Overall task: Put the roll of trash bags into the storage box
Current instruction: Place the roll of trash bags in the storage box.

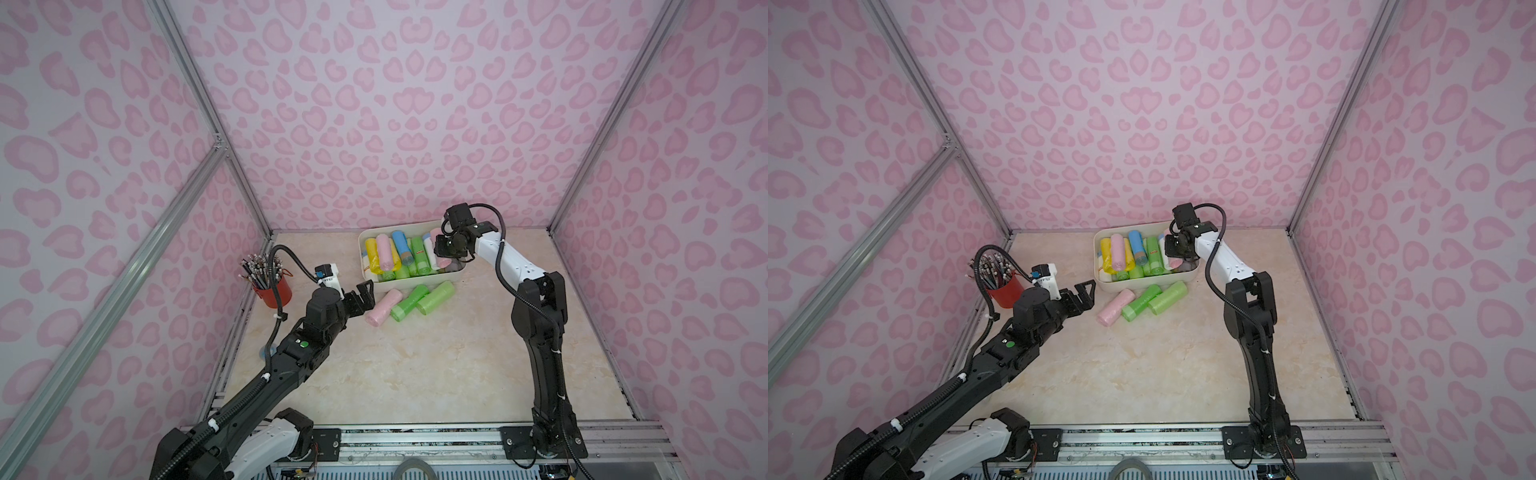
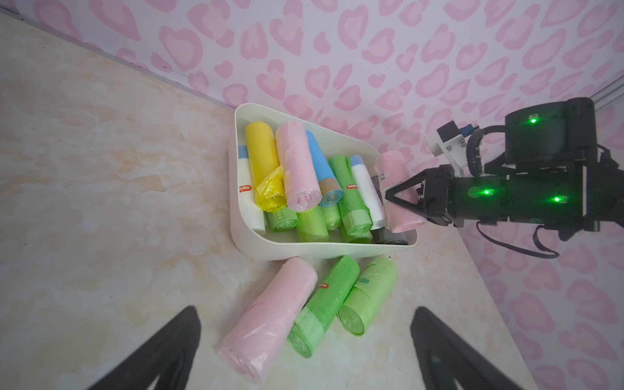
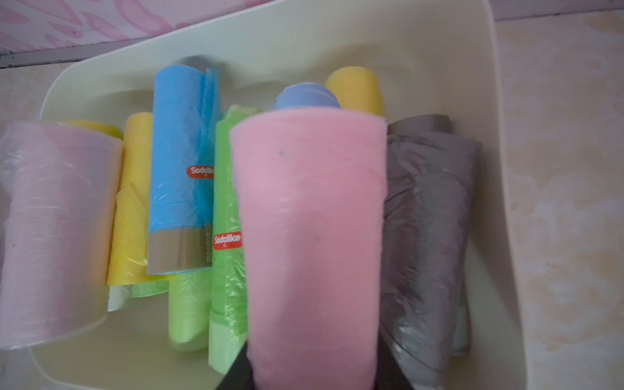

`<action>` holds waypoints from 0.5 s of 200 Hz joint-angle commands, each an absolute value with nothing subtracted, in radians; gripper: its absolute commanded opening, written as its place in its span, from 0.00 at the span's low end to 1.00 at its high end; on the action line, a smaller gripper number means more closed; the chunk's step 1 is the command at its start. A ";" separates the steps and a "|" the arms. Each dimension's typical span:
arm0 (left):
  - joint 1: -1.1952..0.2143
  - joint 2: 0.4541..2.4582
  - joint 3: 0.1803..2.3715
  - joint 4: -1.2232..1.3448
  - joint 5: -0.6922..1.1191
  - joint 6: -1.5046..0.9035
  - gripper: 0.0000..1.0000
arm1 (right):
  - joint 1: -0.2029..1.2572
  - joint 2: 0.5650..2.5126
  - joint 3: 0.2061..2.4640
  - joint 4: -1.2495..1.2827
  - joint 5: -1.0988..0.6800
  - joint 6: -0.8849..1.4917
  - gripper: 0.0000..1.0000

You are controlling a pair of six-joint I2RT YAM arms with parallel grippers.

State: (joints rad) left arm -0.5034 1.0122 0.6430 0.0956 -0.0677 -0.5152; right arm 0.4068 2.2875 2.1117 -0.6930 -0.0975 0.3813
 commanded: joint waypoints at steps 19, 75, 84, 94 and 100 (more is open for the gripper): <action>-0.505 1.043 0.678 0.109 -0.029 -0.510 0.99 | 0.394 2.342 2.196 -0.796 -0.096 0.371 0.67; -0.505 1.110 0.721 0.079 -0.010 -0.487 0.99 | 0.384 2.096 1.987 -0.782 0.003 0.381 0.90; -0.505 1.134 0.740 0.064 -0.010 -0.481 0.99 | 0.382 2.045 1.929 -0.766 0.005 0.389 0.90; -0.505 1.167 0.769 0.034 -0.012 -0.466 0.99 | 0.382 1.983 1.865 -0.752 0.000 0.402 0.90; -0.505 1.188 0.789 0.016 -0.015 -0.457 0.99 | 0.382 1.948 1.826 -0.742 -0.006 0.406 0.90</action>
